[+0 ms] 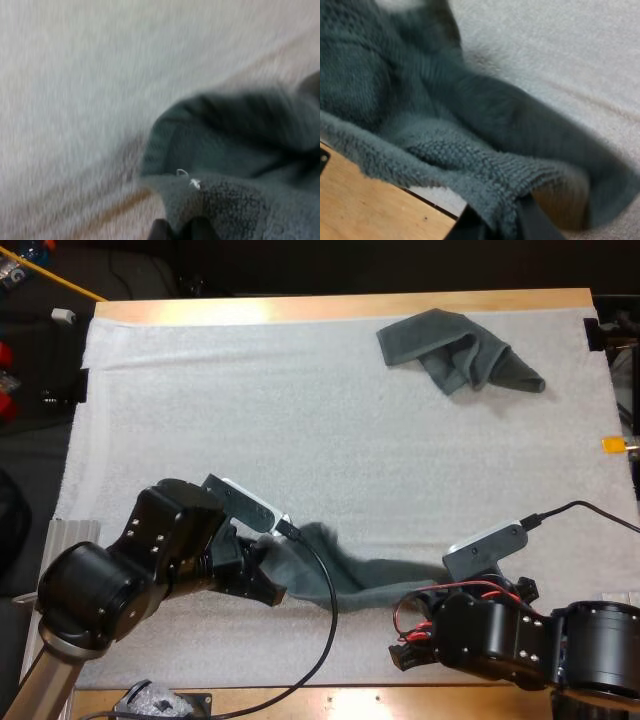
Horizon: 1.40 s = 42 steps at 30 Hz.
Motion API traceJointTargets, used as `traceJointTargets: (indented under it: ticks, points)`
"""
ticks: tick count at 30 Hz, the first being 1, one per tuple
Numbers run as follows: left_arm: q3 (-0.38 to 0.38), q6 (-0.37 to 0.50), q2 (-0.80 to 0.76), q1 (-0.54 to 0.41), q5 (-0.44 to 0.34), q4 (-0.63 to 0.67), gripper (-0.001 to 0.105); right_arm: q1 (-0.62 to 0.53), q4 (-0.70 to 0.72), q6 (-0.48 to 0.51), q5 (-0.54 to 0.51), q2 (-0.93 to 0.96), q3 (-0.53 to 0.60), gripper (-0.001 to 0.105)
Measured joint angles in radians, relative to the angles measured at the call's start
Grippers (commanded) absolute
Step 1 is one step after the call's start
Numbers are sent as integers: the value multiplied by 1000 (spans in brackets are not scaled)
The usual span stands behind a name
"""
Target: Pick towel from pile, fold and stack
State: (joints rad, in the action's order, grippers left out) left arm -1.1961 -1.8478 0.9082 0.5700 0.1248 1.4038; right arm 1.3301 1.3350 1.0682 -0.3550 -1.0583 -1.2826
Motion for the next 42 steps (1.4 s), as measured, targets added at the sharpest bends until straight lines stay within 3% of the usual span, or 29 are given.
traceJointTargets:
  ticks: [10,17,22,28,34,42]
  points:
    - [-8,5,-7,0,-18,98,0,0,0,0,-7,2,-4,0]
    - [-42,5,-56,0,85,104,0,0,22,0,43,12,-4,0]
    - [-41,10,-66,0,100,103,0,0,30,25,48,12,-3,0]
    - [-41,31,3,0,80,44,0,-14,30,100,-66,17,117,0]
    - [-41,82,125,0,18,-21,0,-180,-61,155,-78,15,253,0]
    - [-41,97,298,0,-39,-173,0,-461,-308,286,132,0,300,0]
